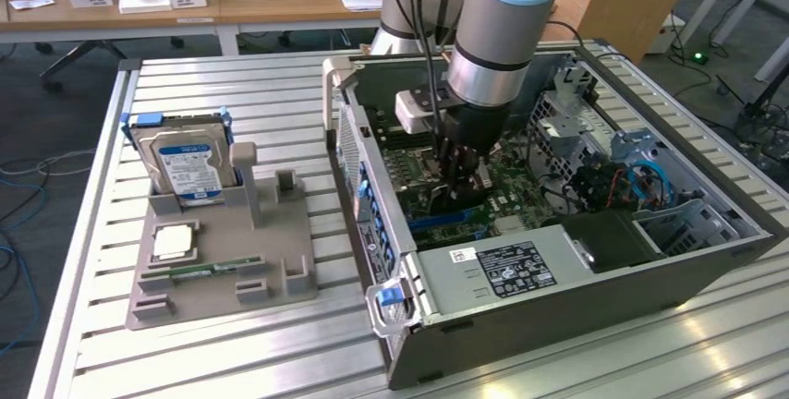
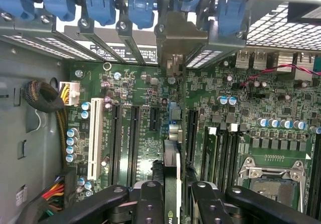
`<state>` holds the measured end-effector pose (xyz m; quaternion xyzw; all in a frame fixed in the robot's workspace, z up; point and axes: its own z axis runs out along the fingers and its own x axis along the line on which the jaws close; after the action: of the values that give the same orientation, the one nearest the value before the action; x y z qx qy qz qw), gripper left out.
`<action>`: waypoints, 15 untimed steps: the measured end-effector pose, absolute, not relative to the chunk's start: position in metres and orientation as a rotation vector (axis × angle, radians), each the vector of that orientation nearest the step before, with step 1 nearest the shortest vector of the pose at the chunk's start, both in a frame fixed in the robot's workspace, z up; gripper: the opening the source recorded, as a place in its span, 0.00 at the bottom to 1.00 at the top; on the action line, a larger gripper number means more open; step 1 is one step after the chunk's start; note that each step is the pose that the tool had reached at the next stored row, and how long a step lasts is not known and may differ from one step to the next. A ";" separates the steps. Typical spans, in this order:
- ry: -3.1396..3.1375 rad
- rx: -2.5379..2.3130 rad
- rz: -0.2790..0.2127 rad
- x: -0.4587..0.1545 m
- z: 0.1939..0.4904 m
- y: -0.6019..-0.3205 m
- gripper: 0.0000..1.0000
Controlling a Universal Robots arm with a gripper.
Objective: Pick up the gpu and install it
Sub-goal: 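Insert the gpu into the slot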
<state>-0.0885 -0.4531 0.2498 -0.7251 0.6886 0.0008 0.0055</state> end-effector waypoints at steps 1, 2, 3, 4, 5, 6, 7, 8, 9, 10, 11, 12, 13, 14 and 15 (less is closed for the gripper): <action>2.158 -2.268 0.002 -0.088 0.250 -0.453 0.26; 2.160 -2.266 0.002 -0.088 0.250 -0.453 0.26; 2.162 -2.265 0.002 -0.088 0.250 -0.453 0.26; 2.164 -2.264 0.001 -0.088 0.250 -0.453 0.26; 2.167 -2.262 0.000 -0.088 0.250 -0.453 0.26; 2.169 -2.261 -0.002 -0.088 0.250 -0.453 0.26; 2.172 -2.259 -0.003 -0.088 0.250 -0.453 0.26; 2.176 -2.257 -0.004 -0.088 0.250 -0.453 0.26; 2.179 -2.254 -0.005 -0.088 0.250 -0.453 0.26; 2.184 -2.251 -0.005 -0.088 0.250 -0.453 0.26; 2.189 -2.246 -0.006 -0.088 0.250 -0.453 0.26; 2.195 -2.241 -0.007 -0.088 0.250 -0.453 0.26; 2.202 -2.234 -0.008 -0.088 0.250 -0.453 0.26; 2.211 -2.227 -0.008 -0.088 0.250 -0.453 0.26; 2.220 -2.218 -0.009 -0.088 0.250 -0.453 0.26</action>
<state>-0.0884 -0.4532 0.2496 -0.7068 0.7074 -0.0028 0.0017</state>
